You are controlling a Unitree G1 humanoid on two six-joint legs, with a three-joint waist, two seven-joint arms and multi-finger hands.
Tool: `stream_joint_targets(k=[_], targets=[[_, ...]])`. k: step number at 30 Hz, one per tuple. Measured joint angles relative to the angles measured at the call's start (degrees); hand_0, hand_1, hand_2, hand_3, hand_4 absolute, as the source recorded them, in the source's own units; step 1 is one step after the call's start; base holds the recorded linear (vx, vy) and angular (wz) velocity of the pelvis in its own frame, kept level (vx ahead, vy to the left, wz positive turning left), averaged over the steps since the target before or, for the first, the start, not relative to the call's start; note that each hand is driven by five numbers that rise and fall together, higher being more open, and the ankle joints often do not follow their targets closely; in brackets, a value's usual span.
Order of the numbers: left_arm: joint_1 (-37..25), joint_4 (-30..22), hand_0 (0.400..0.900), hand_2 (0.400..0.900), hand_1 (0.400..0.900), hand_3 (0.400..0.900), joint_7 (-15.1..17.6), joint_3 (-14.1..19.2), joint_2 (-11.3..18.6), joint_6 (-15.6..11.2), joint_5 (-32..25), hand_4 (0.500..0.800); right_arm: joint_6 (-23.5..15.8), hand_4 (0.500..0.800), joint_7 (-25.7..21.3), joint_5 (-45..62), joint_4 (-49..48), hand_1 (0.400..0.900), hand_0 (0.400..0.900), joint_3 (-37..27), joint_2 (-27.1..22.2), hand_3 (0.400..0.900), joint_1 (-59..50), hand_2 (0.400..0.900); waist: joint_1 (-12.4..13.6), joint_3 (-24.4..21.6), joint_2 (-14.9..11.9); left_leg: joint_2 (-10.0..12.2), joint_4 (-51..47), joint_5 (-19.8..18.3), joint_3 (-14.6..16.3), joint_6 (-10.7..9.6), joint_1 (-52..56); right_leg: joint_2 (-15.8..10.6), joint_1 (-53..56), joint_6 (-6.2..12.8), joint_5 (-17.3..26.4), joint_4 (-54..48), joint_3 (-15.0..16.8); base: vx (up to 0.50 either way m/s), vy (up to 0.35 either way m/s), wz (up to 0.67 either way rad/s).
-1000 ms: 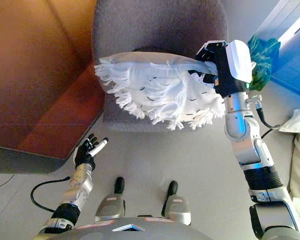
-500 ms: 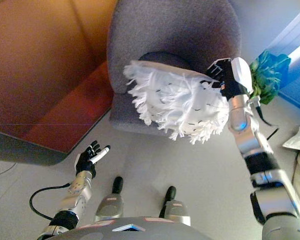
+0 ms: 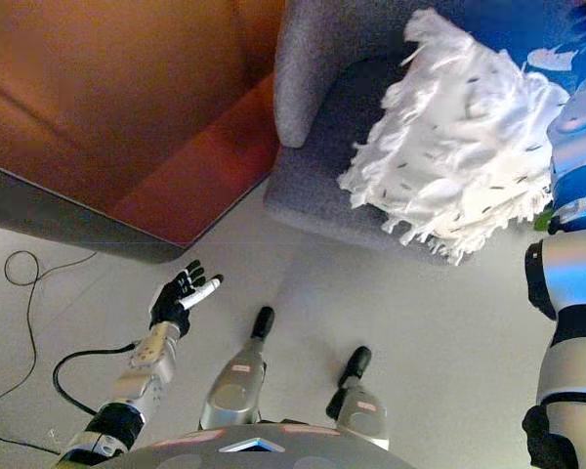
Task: Pick up the pillow and put it on the sofa.
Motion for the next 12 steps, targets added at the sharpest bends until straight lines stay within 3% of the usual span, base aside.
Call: stream_joint_targets(k=[3,7,12], targets=[[-1.94,0.01,0.9,0.9,0.9,0.9,0.01,-0.93,-0.07,-0.04,0.01,0.8,-0.05,0.8,-0.46,1.37,-4.2,0.9,0.9,-1.99,0.12,0.9,0.25,0.9,-0.12,0.11,-0.18,-0.08,-0.08,0.12,-0.03,0.06,0.92,-0.07,0.88,0.07,-0.05,-0.01,0.21,0.03,0.042,-0.13],[-1.88,0.39,0.9,0.9,0.9,0.9,0.71,-0.96,-0.21,0.09,0.05,0.8,-0.75,0.8,-3.5,3.73,-17.98,0.9,0.9,-7.56,2.71,0.9,5.3,0.9,-2.07,0.52,-0.97,-0.04,-0.82,0.26,0.91,-0.01,3.79,-0.05,2.82,0.36,-0.29,0.0,1.24,0.03,0.054,-0.26],[-0.81,0.12,0.9,0.9,0.9,0.9,1.2,-0.87,-0.46,0.75,0.87,0.8,-5.49,0.8,-5.54,3.98,-42.52,0.9,0.9,-16.67,10.74,0.9,24.64,0.9,-4.5,0.17,-2.55,0.27,-2.29,0.21,3.52,0.09,7.63,-0.12,4.37,0.42,-0.34,0.03,3.92,0.01,0.059,-0.3]])
